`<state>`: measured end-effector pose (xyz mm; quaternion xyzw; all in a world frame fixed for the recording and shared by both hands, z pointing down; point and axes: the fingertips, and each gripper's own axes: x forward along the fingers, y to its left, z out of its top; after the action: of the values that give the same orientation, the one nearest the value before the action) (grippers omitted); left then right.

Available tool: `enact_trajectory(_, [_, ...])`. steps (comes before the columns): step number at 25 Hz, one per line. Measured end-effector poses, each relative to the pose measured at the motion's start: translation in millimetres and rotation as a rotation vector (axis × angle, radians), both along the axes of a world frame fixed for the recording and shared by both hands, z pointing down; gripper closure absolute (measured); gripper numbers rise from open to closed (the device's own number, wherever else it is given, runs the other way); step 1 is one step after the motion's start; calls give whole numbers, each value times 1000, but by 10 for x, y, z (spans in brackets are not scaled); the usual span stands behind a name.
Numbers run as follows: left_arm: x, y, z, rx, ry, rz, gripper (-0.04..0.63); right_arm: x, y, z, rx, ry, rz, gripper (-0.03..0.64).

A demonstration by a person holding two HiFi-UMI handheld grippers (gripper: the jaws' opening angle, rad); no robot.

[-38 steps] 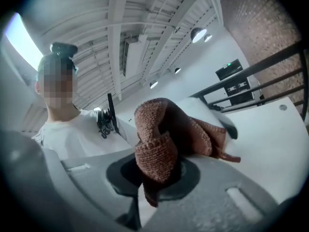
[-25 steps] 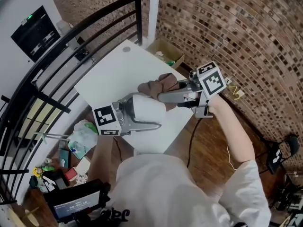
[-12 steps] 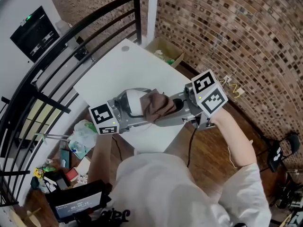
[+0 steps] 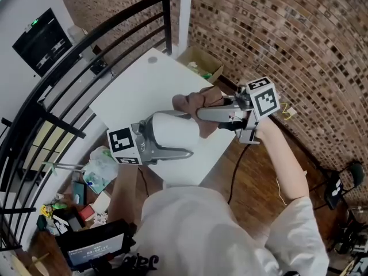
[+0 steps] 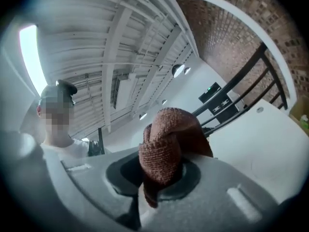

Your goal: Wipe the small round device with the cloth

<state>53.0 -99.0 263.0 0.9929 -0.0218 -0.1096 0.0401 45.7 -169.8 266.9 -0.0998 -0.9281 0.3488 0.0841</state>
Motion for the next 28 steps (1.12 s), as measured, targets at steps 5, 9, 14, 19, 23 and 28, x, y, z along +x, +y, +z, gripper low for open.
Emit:
enact_trajectory(5, [-24, -44, 30, -22, 6, -25, 192, -17, 101, 49, -77, -42, -39, 591])
enact_trajectory(9, [-89, -159, 74, -54, 11, -84, 192, 23, 247, -121, -61, -86, -95, 591])
enact_trajectory(14, [-164, -281, 105, -115, 51, -137, 192, -64, 616, -136, -9, -61, -173, 591])
enact_trajectory(19, [-158, -309, 202, -147, 48, -142, 192, -88, 772, -12, -22, -50, -197, 592])
enact_trajectory(23, [-172, -349, 186, -217, 137, -136, 192, 116, 451, -89, -59, -209, -11, 591])
enact_trajectory(28, [-272, -399, -50, -364, 375, -66, 193, 403, -98, -121, -45, -383, 370, 591])
